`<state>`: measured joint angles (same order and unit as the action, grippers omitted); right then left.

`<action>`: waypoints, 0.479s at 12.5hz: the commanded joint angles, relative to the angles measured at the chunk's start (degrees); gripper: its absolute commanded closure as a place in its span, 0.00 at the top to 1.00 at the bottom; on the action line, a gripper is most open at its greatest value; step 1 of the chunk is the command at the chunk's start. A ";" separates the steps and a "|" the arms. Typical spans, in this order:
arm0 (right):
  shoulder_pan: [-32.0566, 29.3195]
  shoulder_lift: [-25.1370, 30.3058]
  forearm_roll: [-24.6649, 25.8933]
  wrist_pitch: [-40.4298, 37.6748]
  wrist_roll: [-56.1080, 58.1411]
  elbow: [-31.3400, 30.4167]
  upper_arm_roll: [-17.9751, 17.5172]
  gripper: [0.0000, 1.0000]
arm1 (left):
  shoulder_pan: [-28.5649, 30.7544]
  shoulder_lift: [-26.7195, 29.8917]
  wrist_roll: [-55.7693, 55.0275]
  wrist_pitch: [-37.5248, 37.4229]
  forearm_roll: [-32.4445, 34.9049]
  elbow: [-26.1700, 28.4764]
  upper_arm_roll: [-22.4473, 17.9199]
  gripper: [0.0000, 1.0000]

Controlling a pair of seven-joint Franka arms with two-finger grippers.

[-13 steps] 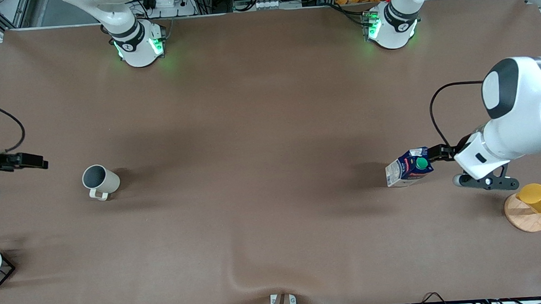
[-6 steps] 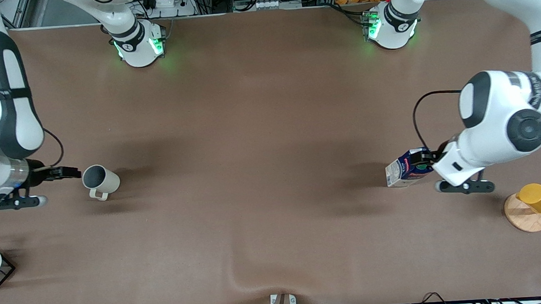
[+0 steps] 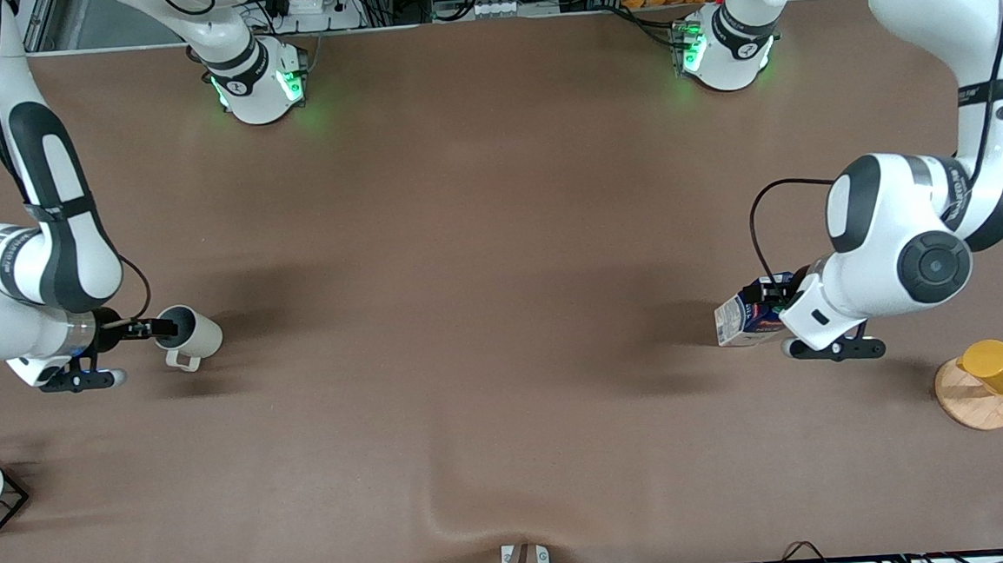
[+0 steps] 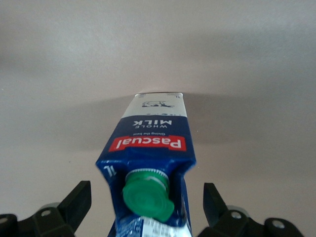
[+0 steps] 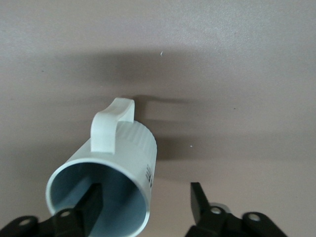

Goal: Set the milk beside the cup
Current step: 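Lift the mug with the right gripper while the left gripper holds the milk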

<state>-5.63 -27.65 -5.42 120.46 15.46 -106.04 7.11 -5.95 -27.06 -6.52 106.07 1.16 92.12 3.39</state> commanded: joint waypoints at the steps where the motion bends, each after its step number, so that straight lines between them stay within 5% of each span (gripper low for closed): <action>1: -1.05 0.58 -0.91 0.40 0.98 -0.66 -0.87 0.00 | -0.12 -1.23 -1.39 -0.16 1.57 -0.45 0.13 1.00; 2: -0.96 0.67 -1.35 0.22 0.89 -0.40 -0.87 0.00 | -0.21 -1.33 -1.74 -0.24 1.57 -0.28 0.13 0.70; 3: -0.87 1.02 -1.44 0.04 0.80 -0.13 -0.95 0.00 | -0.21 -1.41 -3.65 -0.51 1.48 -0.19 0.21 0.01; 6: -0.44 1.55 -1.44 -1.18 0.19 1.01 -1.04 0.00 | -0.21 -1.59 -4.29 -0.60 1.57 -0.88 0.22 0.00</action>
<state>-5.62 -27.41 -5.99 120.65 15.46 -105.52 6.83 -6.03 -28.84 -9.29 106.02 1.16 92.06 3.41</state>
